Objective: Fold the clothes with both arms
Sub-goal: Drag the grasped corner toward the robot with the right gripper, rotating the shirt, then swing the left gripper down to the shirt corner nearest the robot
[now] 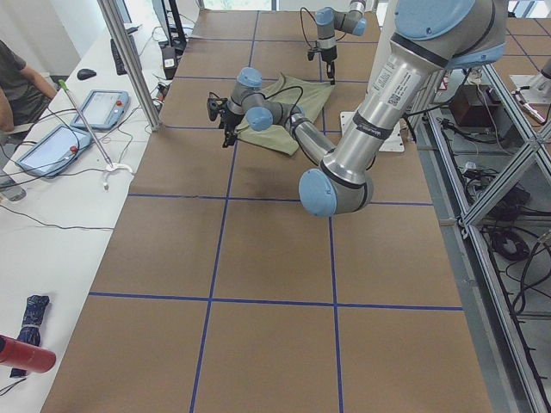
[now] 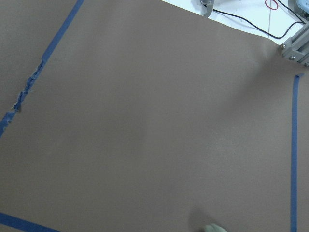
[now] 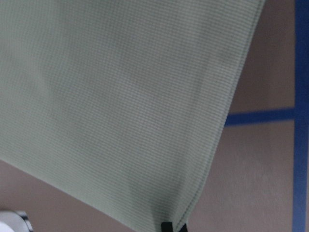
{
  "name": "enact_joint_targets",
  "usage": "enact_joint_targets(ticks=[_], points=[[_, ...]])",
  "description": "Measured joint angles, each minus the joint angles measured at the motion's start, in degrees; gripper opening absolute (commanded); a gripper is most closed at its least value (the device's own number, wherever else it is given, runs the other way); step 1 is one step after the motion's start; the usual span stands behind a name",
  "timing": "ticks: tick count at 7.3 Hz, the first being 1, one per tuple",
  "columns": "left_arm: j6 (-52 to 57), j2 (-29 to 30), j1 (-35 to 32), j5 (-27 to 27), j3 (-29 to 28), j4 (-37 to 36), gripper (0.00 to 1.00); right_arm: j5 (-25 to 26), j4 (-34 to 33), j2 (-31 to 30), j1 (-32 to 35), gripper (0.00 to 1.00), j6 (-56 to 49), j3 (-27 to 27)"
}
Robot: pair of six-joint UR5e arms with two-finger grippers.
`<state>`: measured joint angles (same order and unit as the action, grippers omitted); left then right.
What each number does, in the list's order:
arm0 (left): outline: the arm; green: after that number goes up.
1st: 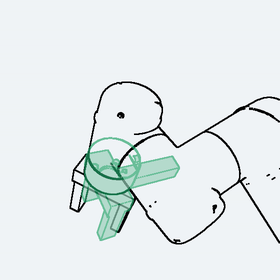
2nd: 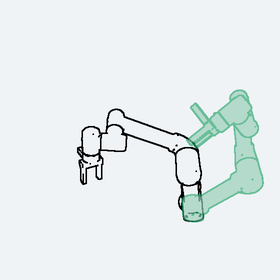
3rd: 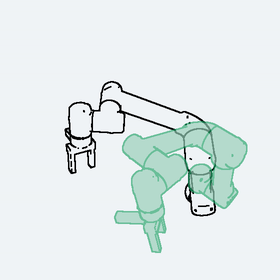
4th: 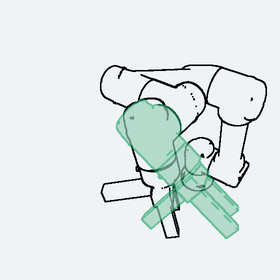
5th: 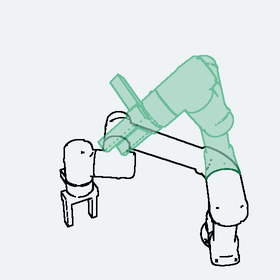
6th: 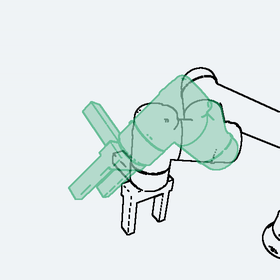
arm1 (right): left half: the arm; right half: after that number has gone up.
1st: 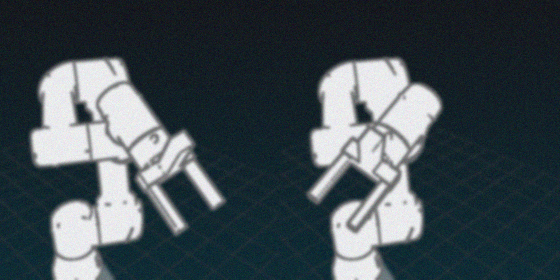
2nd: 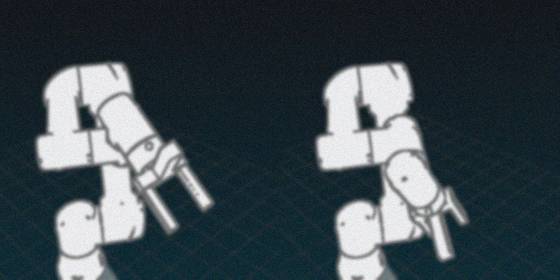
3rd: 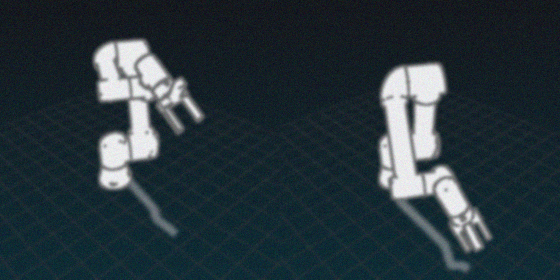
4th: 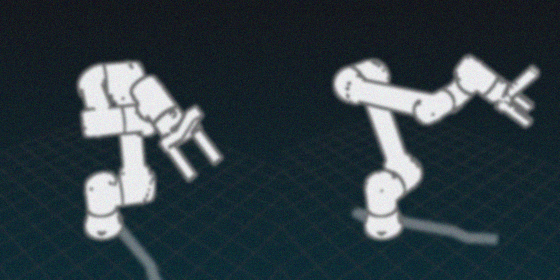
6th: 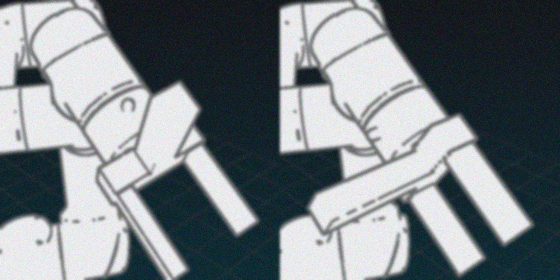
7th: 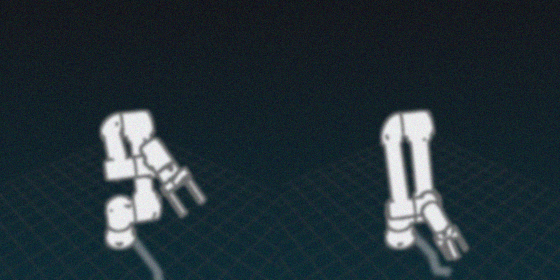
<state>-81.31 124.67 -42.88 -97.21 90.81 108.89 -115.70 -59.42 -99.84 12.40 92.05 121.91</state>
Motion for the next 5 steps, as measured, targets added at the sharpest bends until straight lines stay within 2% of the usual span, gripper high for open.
enact_joint_targets(ticks=[1,2,4,5], points=[[0.0,-0.2,0.1,0.5,0.3,0.0,0.99,-0.1,0.1,-1.5,-3.8,0.81,0.6,1.0],[0.0,-0.2,0.2,0.8,0.4,0.0,0.99,-0.2,0.2,-2.5,-6.5,1.00,1.1,1.7],[0.1,-0.2,0.9,0.7,1.1,0.0,1.00,-0.2,0.3,-3.1,-7.6,1.00,2.1,4.0],[0.1,-0.4,2.3,0.2,2.4,-0.1,1.00,-0.2,0.3,-3.0,-5.0,1.00,2.1,5.2]])
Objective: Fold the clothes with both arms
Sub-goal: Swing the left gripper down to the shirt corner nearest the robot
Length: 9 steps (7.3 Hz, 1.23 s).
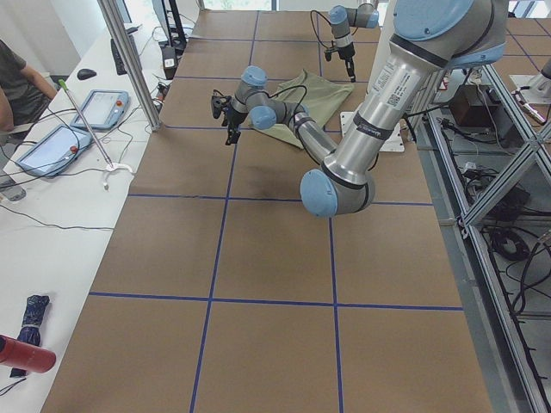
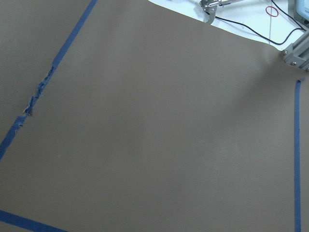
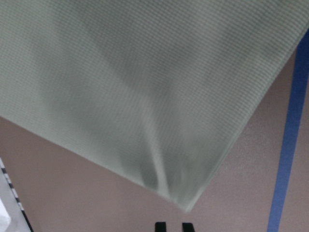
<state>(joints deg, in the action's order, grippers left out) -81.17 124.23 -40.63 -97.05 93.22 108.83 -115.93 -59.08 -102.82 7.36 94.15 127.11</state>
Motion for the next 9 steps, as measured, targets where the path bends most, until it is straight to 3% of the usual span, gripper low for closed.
enact_joint_targets(ticks=[2,5,7,9], points=[[-1.4,-2.4,4.6,-2.0,4.7,-0.4,1.00,-0.1,1.1,1.0,8.6,1.00,-3.3,0.5],[-14.8,-6.3,13.7,-2.4,10.5,-1.8,0.99,0.0,2.3,2.8,20.7,1.00,-14.0,-0.2],[-23.9,-6.6,20.0,-1.6,10.8,-4.0,0.98,0.0,2.3,5.6,24.7,1.00,-16.0,-2.7],[-26.4,-6.7,22.7,-0.8,10.6,-6.2,0.90,-0.1,2.3,7.0,25.7,1.00,-16.2,-3.9]])
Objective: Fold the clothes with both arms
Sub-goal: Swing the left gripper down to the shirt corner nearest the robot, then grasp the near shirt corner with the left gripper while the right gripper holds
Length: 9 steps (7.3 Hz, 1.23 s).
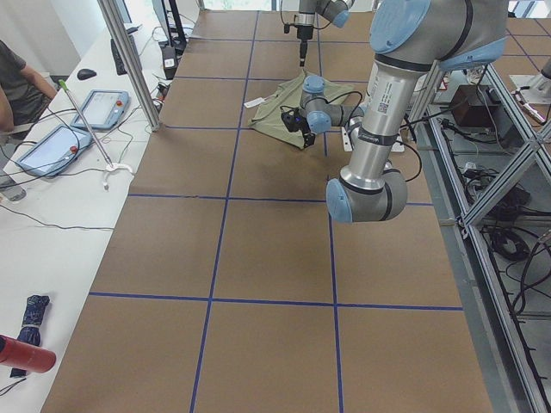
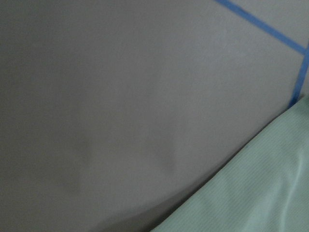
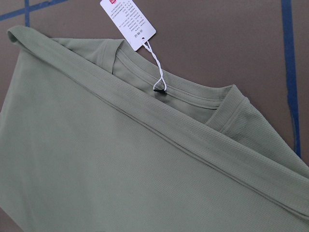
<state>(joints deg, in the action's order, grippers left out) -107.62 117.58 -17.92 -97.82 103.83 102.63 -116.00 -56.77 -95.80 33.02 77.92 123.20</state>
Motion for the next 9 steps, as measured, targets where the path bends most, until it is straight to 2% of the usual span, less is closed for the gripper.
enact_joint_targets(ticks=[5,7,8,9], points=[[-0.5,0.0,0.0,1.2,-0.7,-0.5,0.74,-0.2,0.1,0.3,0.3,1.00,0.1,-0.1],[-0.5,0.1,-0.1,1.2,-0.8,-0.5,0.52,-0.2,0.1,0.2,0.4,1.00,0.2,0.1],[-0.4,0.2,0.0,1.2,-0.9,-0.5,0.47,-0.2,0.1,0.1,0.4,1.00,0.3,0.1],[-0.4,0.2,0.0,1.2,-0.9,-0.5,0.37,-0.2,0.1,0.1,0.5,1.00,0.3,0.1]])
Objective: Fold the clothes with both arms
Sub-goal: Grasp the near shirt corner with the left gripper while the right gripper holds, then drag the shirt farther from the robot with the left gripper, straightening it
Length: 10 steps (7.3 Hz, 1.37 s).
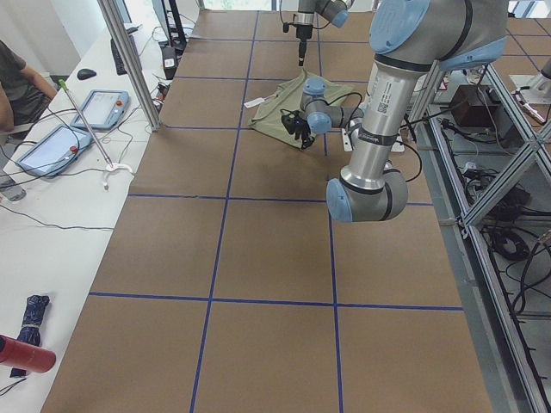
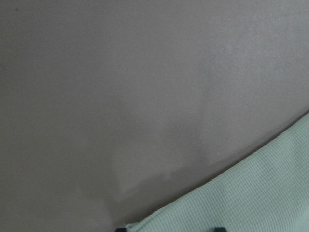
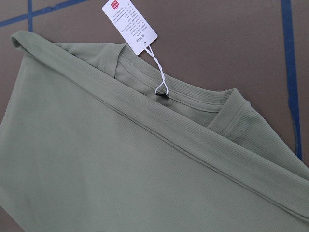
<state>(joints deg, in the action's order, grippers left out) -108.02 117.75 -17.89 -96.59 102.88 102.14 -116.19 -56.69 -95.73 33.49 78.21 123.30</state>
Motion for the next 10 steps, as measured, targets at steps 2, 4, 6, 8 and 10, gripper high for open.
enact_joint_targets(ticks=[2,4,6,8,10], points=[[0.1,0.1,0.1,0.0,0.1,0.0,0.00,0.0,0.0,-0.1,0.1,1.00,0.0,-0.1],[0.0,0.1,-0.7,0.0,0.5,-0.5,0.00,0.0,0.0,-0.1,0.1,1.00,0.0,-0.1],[0.2,0.3,-3.7,-0.1,0.6,-2.1,0.00,0.1,0.0,0.1,0.1,1.00,0.1,-0.2],[1.4,1.3,-8.0,0.0,-0.8,-2.4,0.00,0.3,-0.1,0.0,0.2,1.00,0.1,-0.3],[4.8,5.9,-12.3,-0.1,-6.9,-1.4,0.00,0.5,-0.3,-0.1,0.3,1.00,0.1,-0.7]])
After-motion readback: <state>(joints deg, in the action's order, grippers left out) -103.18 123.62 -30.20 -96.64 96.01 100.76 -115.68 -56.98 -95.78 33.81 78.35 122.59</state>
